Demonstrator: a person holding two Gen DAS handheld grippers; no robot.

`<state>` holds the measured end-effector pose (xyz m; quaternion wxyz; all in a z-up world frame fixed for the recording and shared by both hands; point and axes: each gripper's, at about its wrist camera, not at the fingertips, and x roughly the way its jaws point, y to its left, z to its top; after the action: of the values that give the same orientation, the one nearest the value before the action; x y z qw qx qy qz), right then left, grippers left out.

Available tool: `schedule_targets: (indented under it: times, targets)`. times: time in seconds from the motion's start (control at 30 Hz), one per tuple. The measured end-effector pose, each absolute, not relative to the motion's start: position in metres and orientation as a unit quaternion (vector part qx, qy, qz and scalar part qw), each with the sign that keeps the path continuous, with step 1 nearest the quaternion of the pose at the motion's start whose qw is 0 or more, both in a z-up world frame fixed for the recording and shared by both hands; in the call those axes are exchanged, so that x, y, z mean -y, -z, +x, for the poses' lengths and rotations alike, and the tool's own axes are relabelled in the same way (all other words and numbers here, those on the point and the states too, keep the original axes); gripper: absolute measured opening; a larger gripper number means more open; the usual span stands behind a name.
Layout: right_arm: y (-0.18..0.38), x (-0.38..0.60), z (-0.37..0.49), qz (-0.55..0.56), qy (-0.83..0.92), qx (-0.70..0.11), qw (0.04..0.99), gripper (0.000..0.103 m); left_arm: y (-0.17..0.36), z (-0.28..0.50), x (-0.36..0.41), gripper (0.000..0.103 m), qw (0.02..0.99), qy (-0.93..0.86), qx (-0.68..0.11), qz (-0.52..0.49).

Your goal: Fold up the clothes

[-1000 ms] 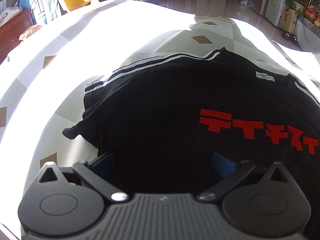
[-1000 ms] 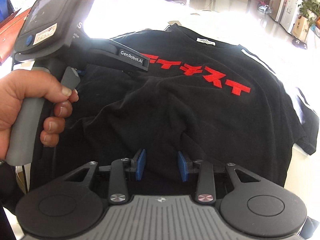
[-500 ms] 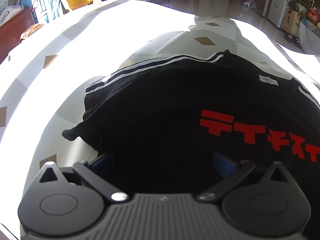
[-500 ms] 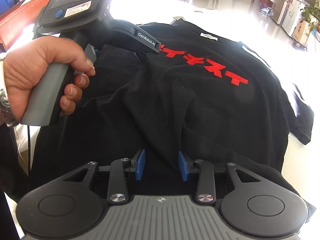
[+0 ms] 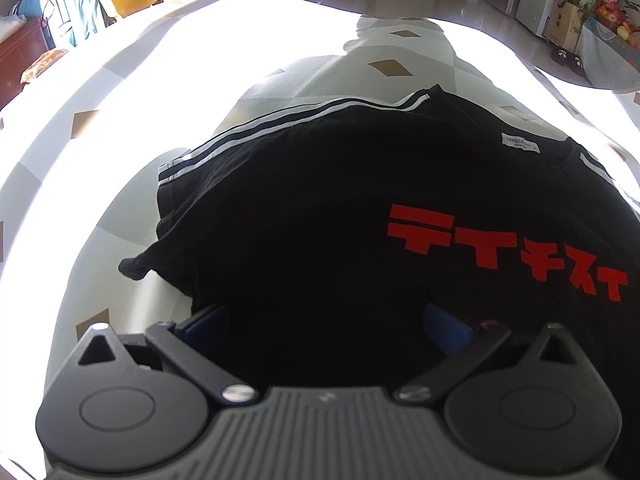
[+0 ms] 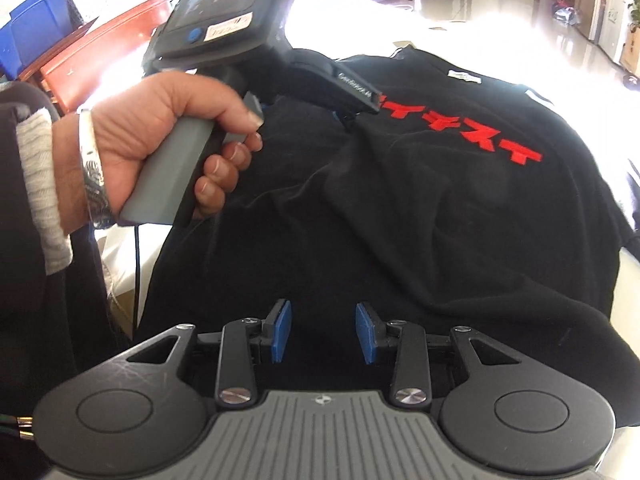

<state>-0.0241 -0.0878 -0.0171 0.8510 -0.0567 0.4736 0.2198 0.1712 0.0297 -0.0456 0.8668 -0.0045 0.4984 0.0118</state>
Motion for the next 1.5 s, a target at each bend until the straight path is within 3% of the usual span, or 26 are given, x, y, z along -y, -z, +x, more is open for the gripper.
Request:
schedule_targets:
  times: [0.3, 0.47, 0.6, 0.77, 0.8, 1.17, 1.5]
  targets:
    - [0.033, 0.067, -0.029, -0.102, -0.23, -0.474, 0.844, 0.055, 0.037, 0.163, -0.045, 0.103, 0.866, 0.008, -0.5, -0.024]
    - [0.039, 0.058, -0.038, -0.155, -0.239, -0.459, 0.842, 0.058, 0.039, 0.164, -0.05, 0.103, 0.863, 0.004, -0.504, -0.037]
    - [0.043, 0.052, -0.044, -0.194, -0.227, -0.446, 0.844, 0.043, 0.04, 0.163, -0.048, 0.103, 0.863, 0.003, -0.504, -0.032]
    - [0.044, 0.052, -0.043, -0.195, -0.22, -0.452, 0.842, 0.01, 0.04, 0.159, -0.046, 0.103, 0.862, 0.003, -0.506, -0.032]
    - [0.044, 0.053, -0.043, -0.19, -0.223, -0.457, 0.84, 0.007, 0.04, 0.158, -0.046, 0.103, 0.862, 0.004, -0.506, -0.031]
    - [0.046, 0.068, -0.024, -0.059, -0.253, -0.518, 0.815, 0.006, 0.037, 0.148, -0.041, 0.103, 0.862, 0.015, -0.506, -0.013]
    - [0.036, 0.081, -0.016, 0.023, -0.29, -0.519, 0.804, 0.021, 0.032, 0.136, -0.031, 0.103, 0.866, 0.02, -0.5, 0.024]
